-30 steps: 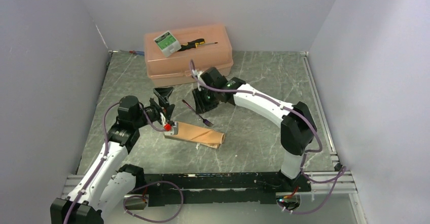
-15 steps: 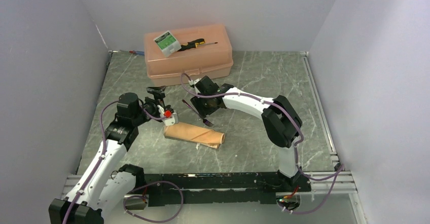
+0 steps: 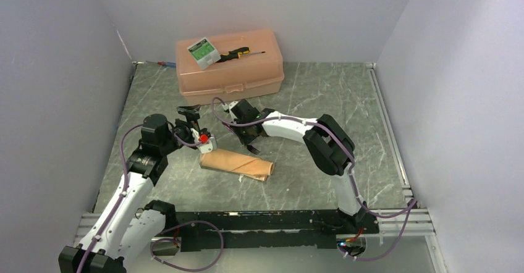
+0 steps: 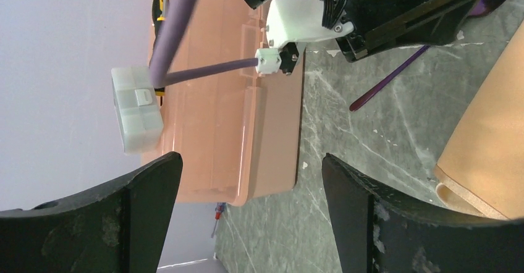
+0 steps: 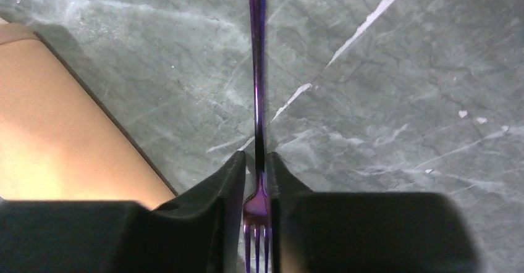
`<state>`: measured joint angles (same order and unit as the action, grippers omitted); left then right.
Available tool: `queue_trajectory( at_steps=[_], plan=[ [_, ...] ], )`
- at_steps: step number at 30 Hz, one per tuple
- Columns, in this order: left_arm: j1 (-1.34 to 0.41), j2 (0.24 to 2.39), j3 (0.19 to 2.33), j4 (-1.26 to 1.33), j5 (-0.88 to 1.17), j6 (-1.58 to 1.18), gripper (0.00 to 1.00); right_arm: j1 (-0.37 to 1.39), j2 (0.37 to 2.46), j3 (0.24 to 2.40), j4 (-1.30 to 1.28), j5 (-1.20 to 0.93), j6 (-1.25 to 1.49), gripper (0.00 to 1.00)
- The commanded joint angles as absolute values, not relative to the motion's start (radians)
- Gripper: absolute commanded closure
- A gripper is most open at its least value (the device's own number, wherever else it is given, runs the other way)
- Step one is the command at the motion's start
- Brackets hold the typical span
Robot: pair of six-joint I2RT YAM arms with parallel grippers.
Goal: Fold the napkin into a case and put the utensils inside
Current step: Pick up the fork from the center of the board.
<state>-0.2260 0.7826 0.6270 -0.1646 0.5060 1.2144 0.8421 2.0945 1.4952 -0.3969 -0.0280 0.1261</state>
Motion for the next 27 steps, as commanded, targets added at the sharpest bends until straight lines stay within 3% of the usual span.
queue_trajectory(
  at_steps=[1, 4, 15, 27],
  plan=[
    [-0.227, 0.78, 0.649, -0.147, 0.504, 1.198, 0.11, 0.865, 2.115, 1.49, -0.392, -0.003, 0.109, 0.86],
    [-0.227, 0.781, 0.647, -0.14, 0.512, 1.193, 0.11, 0.877, 2.121, 1.484, -0.402, 0.059, 0.098, 1.0],
    [-0.227, 0.738, 0.578, -0.123, 0.593, 1.246, 0.11, 0.866, 1.961, 1.535, -0.405, 0.193, 0.046, 1.0],
    [-0.228, 0.681, 0.406, 0.037, 0.704, 1.501, 0.08, 0.867, 1.769, 1.591, -0.531, -0.085, 0.112, 1.0]
  ],
)
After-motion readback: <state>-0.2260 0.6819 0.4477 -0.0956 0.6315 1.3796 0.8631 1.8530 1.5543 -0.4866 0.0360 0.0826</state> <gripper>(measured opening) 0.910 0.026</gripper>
